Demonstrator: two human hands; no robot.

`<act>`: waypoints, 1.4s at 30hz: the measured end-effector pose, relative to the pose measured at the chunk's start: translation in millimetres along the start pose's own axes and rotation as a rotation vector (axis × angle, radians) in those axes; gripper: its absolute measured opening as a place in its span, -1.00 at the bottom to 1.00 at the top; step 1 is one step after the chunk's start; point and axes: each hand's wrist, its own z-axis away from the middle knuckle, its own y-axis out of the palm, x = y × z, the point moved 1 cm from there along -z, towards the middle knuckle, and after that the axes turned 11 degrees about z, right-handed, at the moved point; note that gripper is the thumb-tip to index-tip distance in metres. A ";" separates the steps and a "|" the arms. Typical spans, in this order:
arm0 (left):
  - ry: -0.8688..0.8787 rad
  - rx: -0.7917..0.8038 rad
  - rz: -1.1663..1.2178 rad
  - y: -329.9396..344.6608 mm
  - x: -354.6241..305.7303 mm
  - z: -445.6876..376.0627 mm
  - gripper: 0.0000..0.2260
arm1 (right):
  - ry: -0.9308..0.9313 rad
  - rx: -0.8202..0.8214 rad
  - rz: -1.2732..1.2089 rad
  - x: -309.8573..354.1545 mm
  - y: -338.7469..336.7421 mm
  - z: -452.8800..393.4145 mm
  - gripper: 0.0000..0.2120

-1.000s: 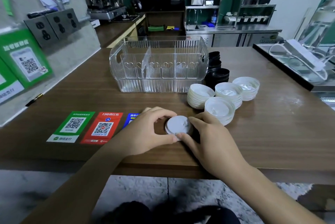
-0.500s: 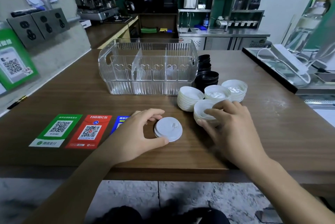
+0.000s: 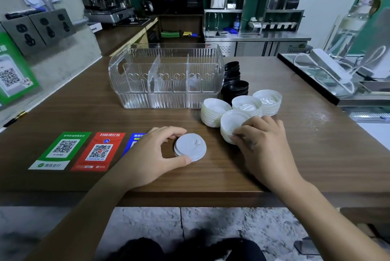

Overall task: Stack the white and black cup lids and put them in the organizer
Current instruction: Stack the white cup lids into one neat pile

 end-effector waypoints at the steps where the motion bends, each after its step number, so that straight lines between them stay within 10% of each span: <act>1: 0.000 -0.002 -0.001 -0.1 -0.2 0.1 -0.42 | 0.009 0.007 -0.014 0.0 0.4 0.1 -0.90; 18: 0.027 -0.030 0.025 0.8 -11.0 3.0 -0.30 | 0.134 -0.047 -0.308 2.5 -21.0 -1.2 -0.98; 33: 0.183 -0.269 0.274 31.2 -45.7 2.6 -0.14 | 0.615 0.213 -1.374 67.6 -20.4 -4.6 -0.87; 37: 0.207 -0.273 0.250 25.7 -38.0 -0.5 -0.28 | 0.560 0.205 -1.316 66.8 -19.2 -3.6 -0.94; 42: 0.199 -0.217 0.212 12.2 -27.6 -2.7 -0.29 | 0.421 0.176 -1.064 65.8 -16.9 -5.4 -0.55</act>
